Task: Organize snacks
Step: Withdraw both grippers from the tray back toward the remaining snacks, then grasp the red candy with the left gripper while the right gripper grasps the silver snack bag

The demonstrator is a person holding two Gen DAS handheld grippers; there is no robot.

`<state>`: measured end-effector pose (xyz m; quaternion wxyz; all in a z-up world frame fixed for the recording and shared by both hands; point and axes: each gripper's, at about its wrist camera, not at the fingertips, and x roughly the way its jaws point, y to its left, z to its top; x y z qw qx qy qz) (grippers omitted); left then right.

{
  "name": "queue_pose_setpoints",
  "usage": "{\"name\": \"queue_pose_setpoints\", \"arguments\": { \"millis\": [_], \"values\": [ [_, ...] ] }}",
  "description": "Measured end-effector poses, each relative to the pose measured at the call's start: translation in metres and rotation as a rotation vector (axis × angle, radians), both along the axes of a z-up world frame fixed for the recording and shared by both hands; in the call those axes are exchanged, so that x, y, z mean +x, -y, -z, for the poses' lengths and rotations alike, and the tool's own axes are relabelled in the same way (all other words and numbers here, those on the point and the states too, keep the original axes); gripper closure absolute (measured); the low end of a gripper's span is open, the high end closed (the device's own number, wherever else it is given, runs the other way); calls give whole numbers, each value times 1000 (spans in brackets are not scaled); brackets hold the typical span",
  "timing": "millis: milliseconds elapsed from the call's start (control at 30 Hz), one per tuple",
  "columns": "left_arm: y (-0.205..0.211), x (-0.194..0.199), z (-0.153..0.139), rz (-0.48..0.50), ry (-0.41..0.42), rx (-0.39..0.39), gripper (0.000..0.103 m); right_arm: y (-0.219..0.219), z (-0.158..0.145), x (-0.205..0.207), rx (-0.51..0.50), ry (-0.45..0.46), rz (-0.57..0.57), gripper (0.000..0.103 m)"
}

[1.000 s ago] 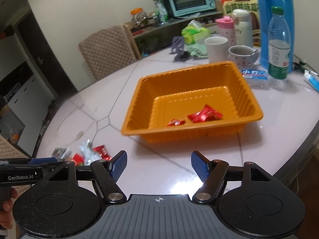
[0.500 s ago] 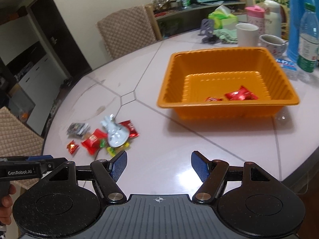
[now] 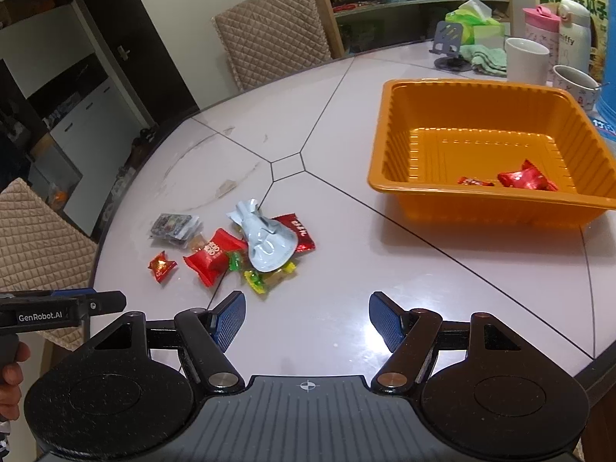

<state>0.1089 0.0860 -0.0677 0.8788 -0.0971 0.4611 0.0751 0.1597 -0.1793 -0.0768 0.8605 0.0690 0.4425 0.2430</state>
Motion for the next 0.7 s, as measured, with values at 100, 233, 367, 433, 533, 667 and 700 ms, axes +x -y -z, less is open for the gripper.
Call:
{"name": "queue_pose_setpoints", "arguments": {
  "millis": [100,233,367,433,533,667,700],
  "values": [
    [-6,2,3,-11,4,7,47,-6,2,3,-3,-6,-5,32],
    [-12,9,9,-16,-5,5,47,-15,5,6,-9,-9,-3,32],
    [-16,17,16,-19,-13,2,47,-19,7,11,-13,-12,3,32],
    [-18,21,20,-28,-20,-7,48,-22,9,15,-15,-16,7,32],
    [-20,30,26,-51,-28,-17,48,-24,11,20,-19,-23,14,32],
    [-25,44,36,-95,-44,-27,48,-28,13,28,-23,-29,22,32],
    [-26,48,38,-106,-44,-26,48,-29,14,30,-25,-30,23,32]
  ]
}}
